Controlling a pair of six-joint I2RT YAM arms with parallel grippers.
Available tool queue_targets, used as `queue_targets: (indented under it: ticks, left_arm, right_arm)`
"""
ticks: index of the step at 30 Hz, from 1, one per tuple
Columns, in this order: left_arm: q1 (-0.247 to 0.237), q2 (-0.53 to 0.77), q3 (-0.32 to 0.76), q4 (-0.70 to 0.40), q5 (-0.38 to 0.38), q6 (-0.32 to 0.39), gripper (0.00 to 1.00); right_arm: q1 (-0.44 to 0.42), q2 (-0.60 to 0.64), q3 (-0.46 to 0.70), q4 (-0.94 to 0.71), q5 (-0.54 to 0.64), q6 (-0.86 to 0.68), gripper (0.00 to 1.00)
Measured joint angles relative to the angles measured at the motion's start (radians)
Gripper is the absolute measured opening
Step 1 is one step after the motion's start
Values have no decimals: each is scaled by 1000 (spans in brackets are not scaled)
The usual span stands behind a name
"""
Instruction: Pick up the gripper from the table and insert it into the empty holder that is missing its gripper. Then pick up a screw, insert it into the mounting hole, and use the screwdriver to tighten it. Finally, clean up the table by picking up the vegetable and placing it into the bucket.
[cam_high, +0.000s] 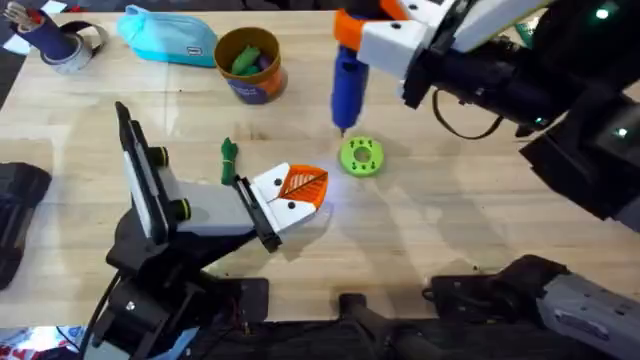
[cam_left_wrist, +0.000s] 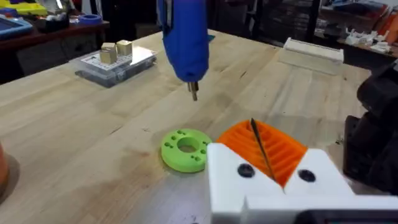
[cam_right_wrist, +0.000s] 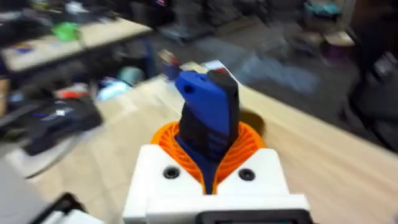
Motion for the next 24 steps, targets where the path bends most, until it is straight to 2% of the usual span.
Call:
queue_targets:
  ticks: [5, 10, 16, 24]
  left_arm:
    - [0, 0, 0, 0, 0, 0, 14]
    - [0, 0, 0, 0, 0, 0, 14]
    - [0, 0, 0, 0, 0, 0, 14]
    - [0, 0, 0, 0, -1, 0, 14]
  right_arm:
    - [-64, 0, 0, -161, 117, -26, 44]
    - [-114, 0, -1, -318, 286, -154, 43]
    - [-168, 11, -1, -419, 467, -366, 42]
    - [-183, 96, -1, -546, 529, -754, 43]
